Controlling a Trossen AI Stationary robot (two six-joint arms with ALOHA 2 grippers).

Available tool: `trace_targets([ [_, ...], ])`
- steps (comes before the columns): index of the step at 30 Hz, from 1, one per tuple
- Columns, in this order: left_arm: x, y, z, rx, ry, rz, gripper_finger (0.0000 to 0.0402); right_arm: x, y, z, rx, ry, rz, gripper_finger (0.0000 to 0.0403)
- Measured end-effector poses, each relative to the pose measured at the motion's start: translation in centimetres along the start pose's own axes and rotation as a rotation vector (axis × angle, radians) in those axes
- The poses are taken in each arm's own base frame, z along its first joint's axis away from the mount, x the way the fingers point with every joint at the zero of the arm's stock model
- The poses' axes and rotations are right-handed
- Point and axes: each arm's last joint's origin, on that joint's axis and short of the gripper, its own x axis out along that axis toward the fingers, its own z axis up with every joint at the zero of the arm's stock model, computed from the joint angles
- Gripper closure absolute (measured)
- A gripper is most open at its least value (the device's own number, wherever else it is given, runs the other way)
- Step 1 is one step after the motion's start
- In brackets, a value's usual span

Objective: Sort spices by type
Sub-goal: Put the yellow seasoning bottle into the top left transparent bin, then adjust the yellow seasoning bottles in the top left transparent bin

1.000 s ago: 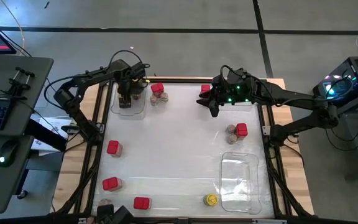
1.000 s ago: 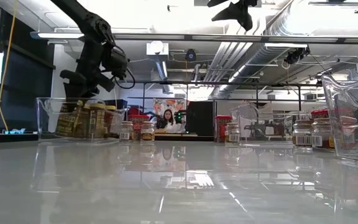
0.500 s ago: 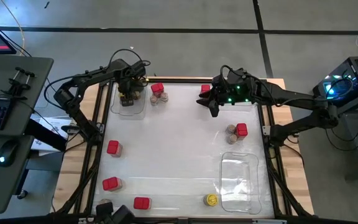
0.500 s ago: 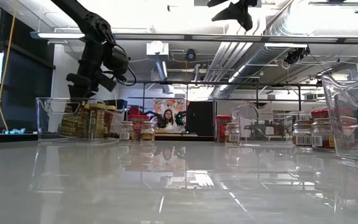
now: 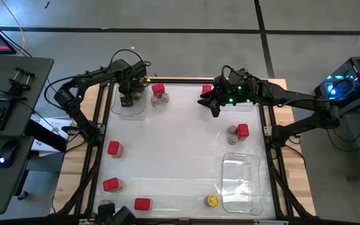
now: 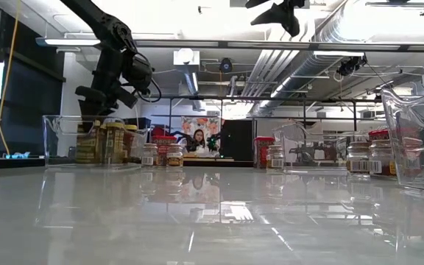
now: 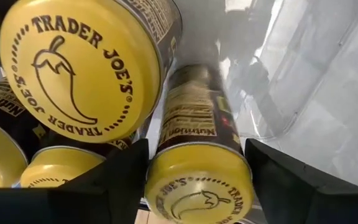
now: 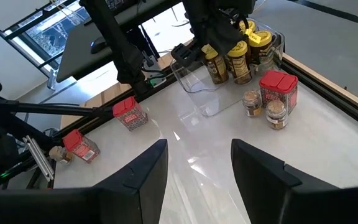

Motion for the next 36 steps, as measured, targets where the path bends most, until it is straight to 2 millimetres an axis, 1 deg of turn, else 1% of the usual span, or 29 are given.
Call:
trace_targets([
  [6, 0.0, 0.0, 0.0, 0.002, 0.004, 0.005, 0.0118, 0.0, 0.0, 0.0, -0.001, 0.000, 0.000, 0.0231],
  [10, -0.1, 0.0, -0.1, 0.002, 0.014, 0.015, 0.0111, 0.0, 0.0, 0.0, -0.002, 0.000, 0.000, 0.0231],
  [12, -0.5, 0.2, -0.1, 0.001, 0.010, 0.017, 0.0111, 0.0, 0.0, 0.0, -0.002, 0.000, 0.000, 0.0231],
  [15, -1.5, 0.5, 0.2, -0.007, -0.020, 0.038, 0.0111, 0.0, 0.0, 0.0, -0.004, 0.000, 0.000, 0.0231],
  [21, -4.5, 1.3, 0.9, -0.031, -0.117, 0.100, 0.0110, 0.0, 0.0, 0.0, -0.004, 0.000, 0.000, 0.0231],
  [26, -7.3, 1.2, 1.8, -0.081, -0.219, 0.157, 0.0110, 0.0, 0.0, 0.0, -0.010, 0.000, 0.000, 0.0231],
  [29, -8.5, 1.0, 2.4, -0.133, -0.279, 0.182, 0.0110, 0.0, 0.0, 0.0, -0.010, 0.000, 0.000, 0.0231],
  [32, -9.0, 0.6, 3.1, -0.216, -0.342, 0.186, 0.0110, 0.0, 0.0, 0.0, -0.010, 0.000, 0.000, 0.0231],
  [36, -8.7, 0.0, 3.8, -0.305, -0.385, 0.144, 0.0110, 0.0, 0.0, 0.0, -0.003, 0.000, 0.000, 0.0231],
])
